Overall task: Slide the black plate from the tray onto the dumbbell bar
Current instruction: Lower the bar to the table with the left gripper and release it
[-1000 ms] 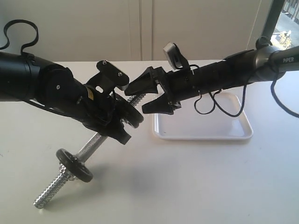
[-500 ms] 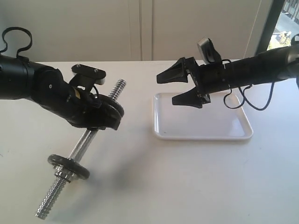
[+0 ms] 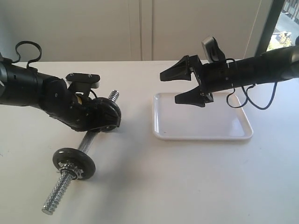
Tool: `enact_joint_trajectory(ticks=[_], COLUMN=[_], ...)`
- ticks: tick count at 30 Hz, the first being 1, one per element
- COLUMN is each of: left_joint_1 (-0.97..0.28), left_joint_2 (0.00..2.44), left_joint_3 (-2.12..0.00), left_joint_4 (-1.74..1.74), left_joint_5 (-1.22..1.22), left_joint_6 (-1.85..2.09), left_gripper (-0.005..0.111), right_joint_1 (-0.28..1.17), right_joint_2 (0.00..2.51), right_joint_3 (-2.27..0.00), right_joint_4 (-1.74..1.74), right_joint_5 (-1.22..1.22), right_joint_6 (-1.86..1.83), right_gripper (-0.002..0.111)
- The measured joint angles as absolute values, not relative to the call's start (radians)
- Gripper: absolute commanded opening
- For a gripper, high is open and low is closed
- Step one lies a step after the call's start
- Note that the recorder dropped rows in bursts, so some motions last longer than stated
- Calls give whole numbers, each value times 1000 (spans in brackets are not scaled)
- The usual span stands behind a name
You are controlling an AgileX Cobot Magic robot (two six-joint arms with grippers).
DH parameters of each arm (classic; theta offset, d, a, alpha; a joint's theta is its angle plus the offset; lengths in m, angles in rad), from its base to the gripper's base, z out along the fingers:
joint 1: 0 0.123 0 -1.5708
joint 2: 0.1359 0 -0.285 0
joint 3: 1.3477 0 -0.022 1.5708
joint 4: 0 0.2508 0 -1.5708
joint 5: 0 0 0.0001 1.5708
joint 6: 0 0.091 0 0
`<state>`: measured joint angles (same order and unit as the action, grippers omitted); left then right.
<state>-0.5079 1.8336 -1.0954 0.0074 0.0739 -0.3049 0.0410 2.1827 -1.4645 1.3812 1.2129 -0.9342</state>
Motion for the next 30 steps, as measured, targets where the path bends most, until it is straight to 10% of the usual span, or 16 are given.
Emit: enact_joint_trajectory(ticks=[6,13,30], left_joint_1=[-501,-501,-465], left_joint_2=[1834,1810,1628], left_joint_3=[-1096,-1115,-1125], left_joint_4=[5,7,65], left_joint_5=[76,55,241], left_joint_6=[-309,-222,-136], left_gripper=[6,69,59], right_joint_1=[41,41,41], right_joint_2=[2183,2183,2181], right_joint_3=[-1464,-1464,-1464], right_joint_4=[1383,1385,1378], right_joint_5=[1213,1213,1213], right_joint_6=[-934,-934,-895], right_gripper=[105,105,101])
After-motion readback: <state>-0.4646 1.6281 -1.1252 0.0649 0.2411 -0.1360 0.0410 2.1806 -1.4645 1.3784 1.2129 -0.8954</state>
